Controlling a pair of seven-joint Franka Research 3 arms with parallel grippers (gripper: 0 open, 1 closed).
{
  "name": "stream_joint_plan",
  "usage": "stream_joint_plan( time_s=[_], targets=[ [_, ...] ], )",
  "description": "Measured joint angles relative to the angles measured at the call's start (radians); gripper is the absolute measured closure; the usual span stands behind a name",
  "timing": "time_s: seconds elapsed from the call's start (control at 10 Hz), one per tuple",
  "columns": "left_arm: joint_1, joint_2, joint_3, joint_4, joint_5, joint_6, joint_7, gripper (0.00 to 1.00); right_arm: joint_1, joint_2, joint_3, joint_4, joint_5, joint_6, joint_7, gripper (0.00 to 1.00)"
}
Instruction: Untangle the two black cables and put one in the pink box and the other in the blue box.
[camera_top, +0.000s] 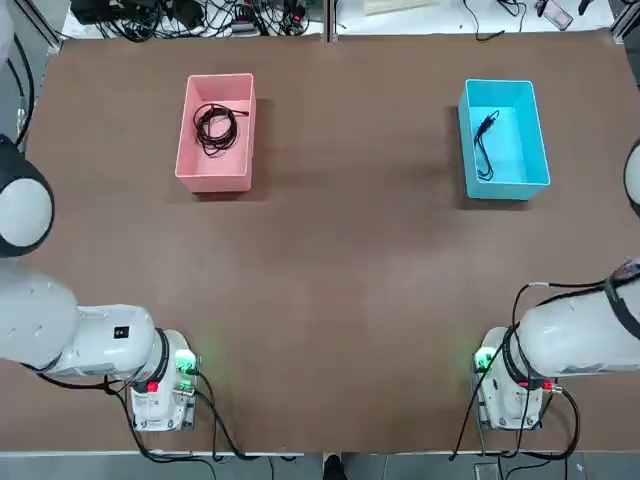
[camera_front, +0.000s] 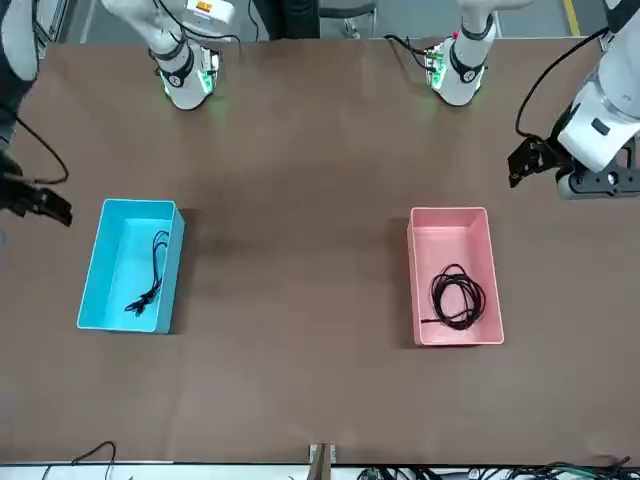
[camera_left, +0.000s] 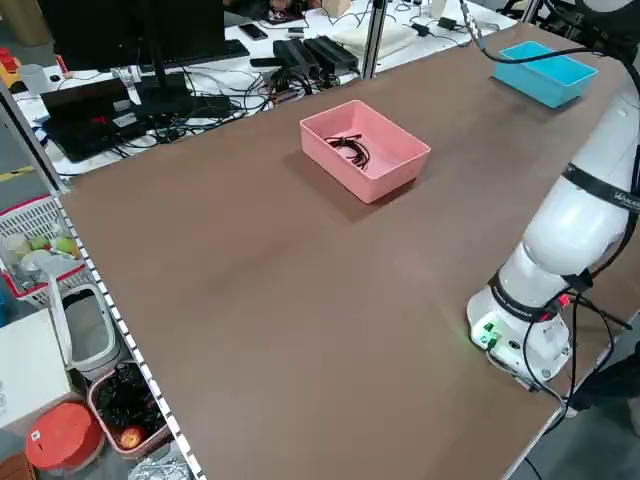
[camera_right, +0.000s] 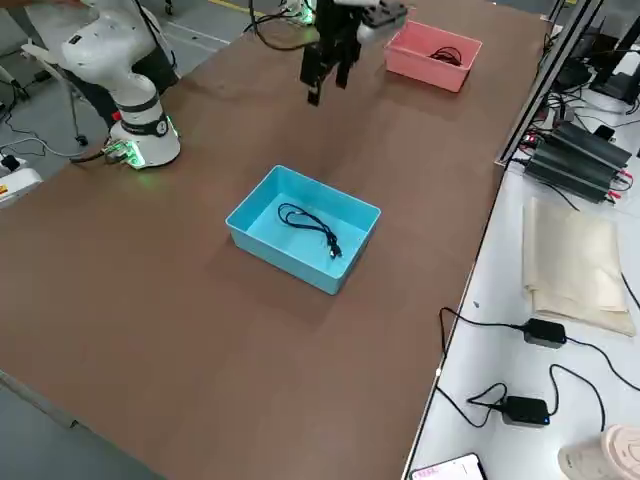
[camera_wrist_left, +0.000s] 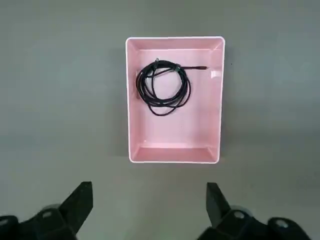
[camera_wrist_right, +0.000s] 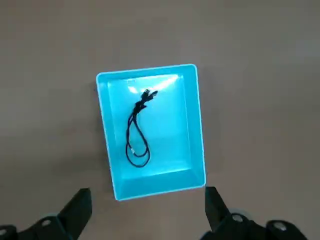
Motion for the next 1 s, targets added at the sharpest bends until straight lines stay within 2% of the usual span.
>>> stream_joint_plan(
  time_s=[0.4, 1.0],
  targets=[
    [-0.001, 0.006, -0.005, -0.008, 0.0, 0.001, 0.003, 0.0, 0.005, -0.055, -0.007, -0.002, 0.05, -0.06, -0.07, 0.0],
    [-0.002, 0.014, -0.007, -0.008, -0.013, 0.002, 0.003, 0.0, 0.005, -0.058, -0.006, -0.003, 0.064, -0.071, -0.076, 0.0]
  ],
)
